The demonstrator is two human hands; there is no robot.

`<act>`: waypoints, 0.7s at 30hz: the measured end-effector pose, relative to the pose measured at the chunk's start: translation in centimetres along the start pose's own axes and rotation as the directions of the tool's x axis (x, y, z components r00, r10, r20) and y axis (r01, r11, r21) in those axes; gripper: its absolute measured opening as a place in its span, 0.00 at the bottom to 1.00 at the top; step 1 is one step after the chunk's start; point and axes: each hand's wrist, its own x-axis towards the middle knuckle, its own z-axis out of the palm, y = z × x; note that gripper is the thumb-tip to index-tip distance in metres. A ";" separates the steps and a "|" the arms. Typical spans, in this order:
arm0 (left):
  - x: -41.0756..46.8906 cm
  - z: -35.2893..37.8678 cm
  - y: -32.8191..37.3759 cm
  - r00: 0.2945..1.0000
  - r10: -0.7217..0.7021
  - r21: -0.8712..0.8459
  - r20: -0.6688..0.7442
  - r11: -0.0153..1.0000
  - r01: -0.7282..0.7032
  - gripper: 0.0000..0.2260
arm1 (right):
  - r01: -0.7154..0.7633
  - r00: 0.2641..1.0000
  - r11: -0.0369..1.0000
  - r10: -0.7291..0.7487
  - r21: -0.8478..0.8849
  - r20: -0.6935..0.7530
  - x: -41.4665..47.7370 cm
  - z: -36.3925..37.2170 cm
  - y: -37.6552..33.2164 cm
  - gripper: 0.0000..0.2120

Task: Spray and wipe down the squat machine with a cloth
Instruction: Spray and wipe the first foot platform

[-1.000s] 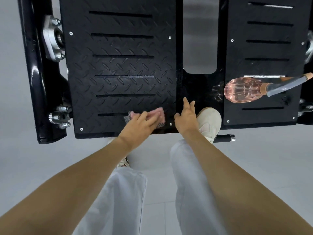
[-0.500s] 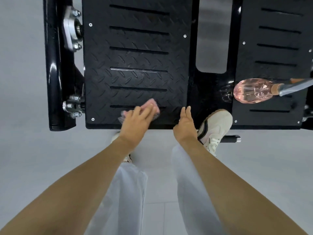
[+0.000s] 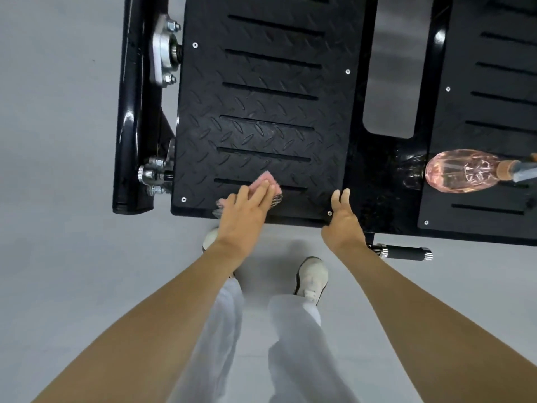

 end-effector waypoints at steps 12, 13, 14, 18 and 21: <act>-2.0 1.2 0.7 0.993 -0.005 0.026 -0.116 1.000 0.008 0.37 | 0.047 0.997 0.974 -0.058 -0.223 -0.044 -1.0 0.2 -0.6 0.37; -2.0 1.4 -0.5 0.992 0.018 -0.009 -0.126 1.000 -0.019 0.36 | 0.057 0.997 0.979 -0.067 -0.197 -0.044 -1.0 0.3 -0.5 0.37; -2.1 1.5 -1.7 0.993 -0.010 -0.101 -0.115 0.995 -0.002 0.36 | 0.068 0.997 0.983 -0.074 -0.169 -0.035 -1.1 0.2 -0.2 0.38; -4.3 2.2 -5.5 0.844 -0.532 -0.498 -0.066 0.751 0.434 0.38 | 0.123 0.992 0.986 -0.121 -0.110 0.027 -1.6 -0.6 0.6 0.38; -4.5 2.5 -5.0 0.711 -0.702 -0.620 -0.033 0.572 0.536 0.38 | 0.142 0.990 0.989 -0.141 -0.039 0.026 -1.8 -1.3 1.1 0.41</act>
